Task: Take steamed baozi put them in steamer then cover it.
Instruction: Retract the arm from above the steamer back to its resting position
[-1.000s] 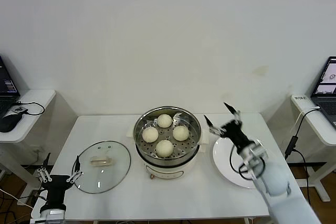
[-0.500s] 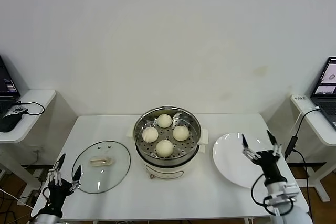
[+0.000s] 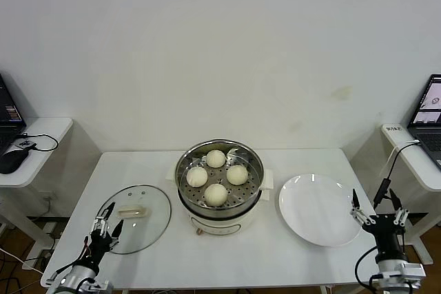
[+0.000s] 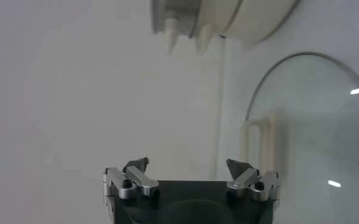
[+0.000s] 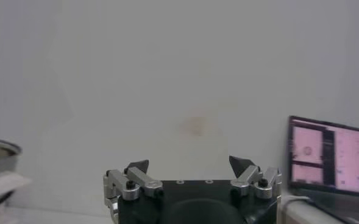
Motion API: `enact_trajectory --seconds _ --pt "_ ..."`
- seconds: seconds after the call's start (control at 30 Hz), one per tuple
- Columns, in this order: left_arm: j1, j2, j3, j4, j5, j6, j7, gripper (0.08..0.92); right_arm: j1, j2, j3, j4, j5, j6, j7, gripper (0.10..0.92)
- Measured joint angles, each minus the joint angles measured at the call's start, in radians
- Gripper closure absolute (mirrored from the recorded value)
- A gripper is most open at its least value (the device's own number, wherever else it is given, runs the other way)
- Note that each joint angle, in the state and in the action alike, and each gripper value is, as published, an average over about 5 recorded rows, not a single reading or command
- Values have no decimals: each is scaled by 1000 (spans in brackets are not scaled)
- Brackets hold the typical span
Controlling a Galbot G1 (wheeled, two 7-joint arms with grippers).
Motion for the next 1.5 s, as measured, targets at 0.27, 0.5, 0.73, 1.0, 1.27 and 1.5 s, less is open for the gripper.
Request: enact_trajectory --seconds 0.27,0.5,0.73,1.0,1.27,1.5 --pt "-69 12 40 61 42 1 18 177 -22 21 27 17 -10 2 5 203" --pt "-132 19 70 112 63 5 25 177 -40 35 42 30 -17 5 5 203" --pt "-187 19 90 159 77 10 26 177 -46 45 45 33 -24 6 4 203" --pt "-231 17 108 203 72 16 28 227 -47 46 44 32 -31 7 0 203" --pt "-255 9 119 238 71 21 34 450 -43 43 45 25 -31 9 -1 202" --pt "-269 1 121 272 72 18 29 658 -39 43 45 17 -26 21 -2 202"
